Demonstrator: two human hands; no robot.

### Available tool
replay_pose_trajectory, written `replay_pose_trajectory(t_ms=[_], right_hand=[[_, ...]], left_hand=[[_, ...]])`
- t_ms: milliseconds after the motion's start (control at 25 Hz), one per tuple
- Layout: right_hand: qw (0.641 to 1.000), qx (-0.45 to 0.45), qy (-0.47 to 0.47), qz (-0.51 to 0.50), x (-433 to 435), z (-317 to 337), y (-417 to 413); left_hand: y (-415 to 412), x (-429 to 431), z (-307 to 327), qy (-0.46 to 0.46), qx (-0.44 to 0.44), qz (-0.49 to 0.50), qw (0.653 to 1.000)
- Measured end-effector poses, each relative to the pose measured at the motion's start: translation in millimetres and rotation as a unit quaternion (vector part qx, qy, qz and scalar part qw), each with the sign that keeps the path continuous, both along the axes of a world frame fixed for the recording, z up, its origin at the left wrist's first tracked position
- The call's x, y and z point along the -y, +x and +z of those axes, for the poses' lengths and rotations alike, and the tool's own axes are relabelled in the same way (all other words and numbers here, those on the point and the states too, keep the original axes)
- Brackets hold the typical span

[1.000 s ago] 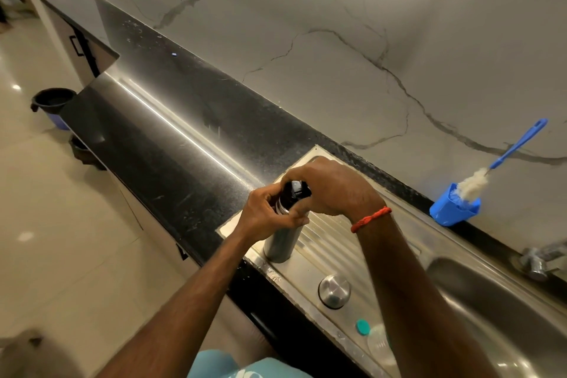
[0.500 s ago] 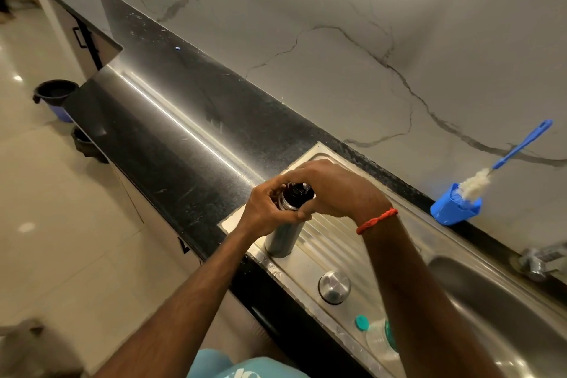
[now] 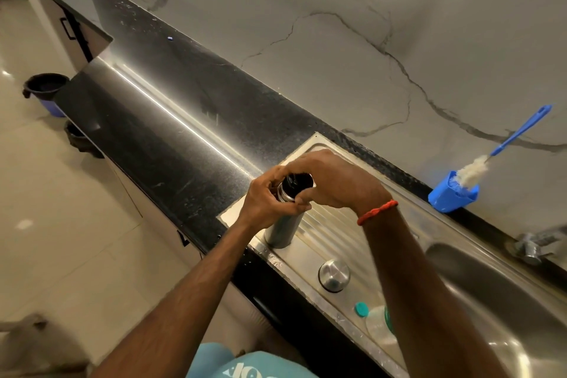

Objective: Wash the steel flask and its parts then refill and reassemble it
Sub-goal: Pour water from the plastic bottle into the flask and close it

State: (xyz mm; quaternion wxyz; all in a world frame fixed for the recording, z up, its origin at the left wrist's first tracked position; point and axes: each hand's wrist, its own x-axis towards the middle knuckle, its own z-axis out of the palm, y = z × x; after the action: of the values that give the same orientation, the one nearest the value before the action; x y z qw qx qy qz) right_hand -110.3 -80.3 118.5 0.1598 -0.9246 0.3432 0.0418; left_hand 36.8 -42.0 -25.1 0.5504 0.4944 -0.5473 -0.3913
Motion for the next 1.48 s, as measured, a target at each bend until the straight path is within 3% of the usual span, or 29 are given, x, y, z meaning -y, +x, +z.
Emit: replay_pose_trajectory(t_ms=[80,160,240,320,440,520,640,720,920,1040,1160,1480], right_hand=[[0.996,0.008,-0.083,-0.031,-4.3,-9.8,5.5],[0.972,-0.008,-0.204,-0.114,-11.9,-23.7,11.7],[0.951,-0.021,-0.259,-0.167,-16.6,-29.7,11.9],[0.961,-0.004,-0.239,-0.14,-15.0,-24.7,5.4],[0.995,-0.002,-0.096,-0.009,-11.4,-11.9,-4.4],[0.991,0.01,-0.136,-0.006,-14.2,-17.1,1.5],[0.959,0.002,-0.252,-0.128,-22.2,-29.5,14.5],[0.954,-0.013,-0.261,-0.148,-21.7,-29.8,11.5],[0.996,0.006,-0.087,-0.008,-18.4,-13.6,-1.9],[0.986,0.041,-0.162,-0.024,-20.2,-16.7,4.6],[0.971,0.017,-0.223,-0.082,-23.8,-26.8,9.7],[0.93,0.015,-0.31,-0.196,-28.1,-55.7,18.9]], left_hand=[[-1.1,-0.7,0.0,0.0,0.01,0.006,1.0],[-2.4,-1.2,-2.6,0.004,0.006,0.009,1.0],[-2.7,-0.3,-4.9,0.003,-0.009,0.007,1.0],[-0.9,1.5,-5.0,0.006,-0.008,-0.003,1.0],[-0.7,0.8,-4.1,0.003,0.017,0.001,1.0],[-1.6,-1.0,-3.0,0.0,0.024,0.009,1.0],[-3.2,-1.4,-3.0,0.005,0.035,0.014,0.999],[-2.9,-1.0,-2.6,0.016,0.026,0.004,1.0],[-0.5,-3.5,1.6,0.022,0.033,-0.006,0.999],[-3.4,-5.4,2.6,0.012,0.047,0.012,0.999],[-9.0,-8.7,6.4,0.003,0.07,0.045,0.997],[-11.2,-8.6,0.0,0.011,0.1,0.091,0.991]])
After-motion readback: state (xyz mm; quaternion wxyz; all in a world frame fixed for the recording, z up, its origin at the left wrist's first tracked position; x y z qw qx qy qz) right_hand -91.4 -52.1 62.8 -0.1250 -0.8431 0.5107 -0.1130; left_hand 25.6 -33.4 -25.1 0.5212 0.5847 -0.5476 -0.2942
